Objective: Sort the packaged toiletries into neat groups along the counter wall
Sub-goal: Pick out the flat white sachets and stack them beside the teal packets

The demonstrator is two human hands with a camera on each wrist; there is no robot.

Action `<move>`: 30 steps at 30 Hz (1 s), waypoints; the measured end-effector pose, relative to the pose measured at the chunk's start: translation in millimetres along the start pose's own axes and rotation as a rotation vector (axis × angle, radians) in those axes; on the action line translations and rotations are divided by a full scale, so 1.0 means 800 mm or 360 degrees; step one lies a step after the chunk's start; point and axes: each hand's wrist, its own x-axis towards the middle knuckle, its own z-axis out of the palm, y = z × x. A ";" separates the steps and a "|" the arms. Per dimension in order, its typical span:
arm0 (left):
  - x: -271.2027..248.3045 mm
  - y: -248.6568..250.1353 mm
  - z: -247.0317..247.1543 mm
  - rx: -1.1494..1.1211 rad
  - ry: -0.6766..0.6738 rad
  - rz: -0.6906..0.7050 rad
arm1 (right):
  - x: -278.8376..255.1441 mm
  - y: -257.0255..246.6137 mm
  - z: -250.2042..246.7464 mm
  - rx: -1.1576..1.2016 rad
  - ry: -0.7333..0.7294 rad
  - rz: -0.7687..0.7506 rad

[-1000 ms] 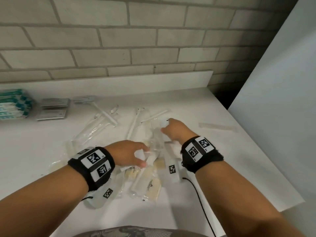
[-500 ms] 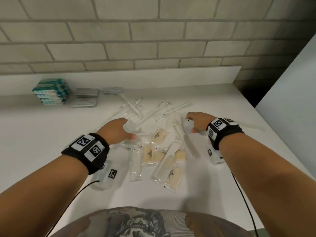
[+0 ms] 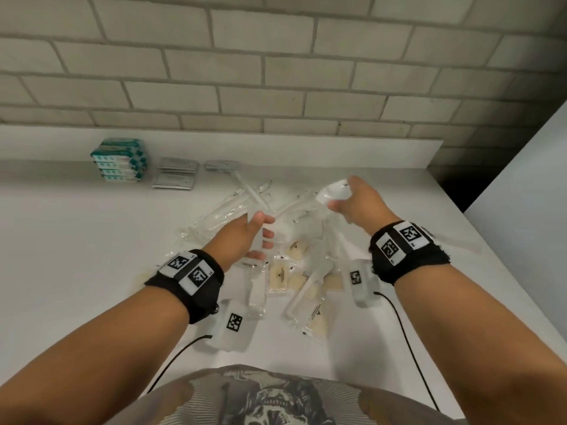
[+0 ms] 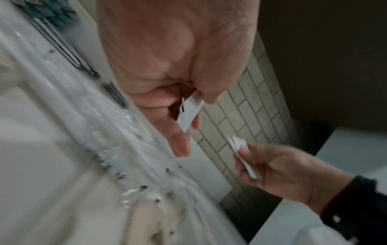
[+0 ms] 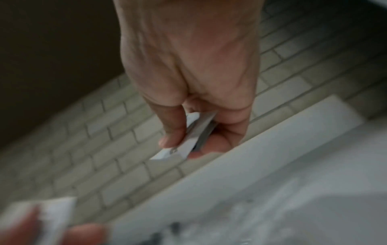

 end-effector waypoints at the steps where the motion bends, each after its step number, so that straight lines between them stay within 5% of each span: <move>1: -0.002 0.004 0.002 -0.0074 0.0010 0.0049 | -0.007 -0.020 0.006 0.0143 -0.0096 -0.0085; 8: -0.022 0.028 -0.011 -0.0518 0.0023 0.0196 | -0.063 -0.082 0.066 0.0919 -0.0462 -0.0239; 15: -0.050 0.020 -0.050 -0.0688 0.0115 0.0174 | -0.077 -0.114 0.074 0.1001 -0.0185 -0.0460; 20: -0.067 0.025 -0.074 -0.0867 0.0122 0.0157 | -0.089 -0.138 0.079 0.0834 -0.0373 -0.0746; 23: -0.075 0.024 -0.088 -0.0858 0.0051 0.0181 | -0.091 -0.143 0.098 0.0593 -0.0425 -0.0734; 27: -0.082 0.017 -0.104 -0.0772 0.0119 0.0236 | -0.098 -0.158 0.118 0.0842 -0.0298 -0.0629; 30: -0.084 0.012 -0.115 -0.0763 0.0176 0.0270 | -0.109 -0.170 0.129 0.0941 -0.0441 -0.0502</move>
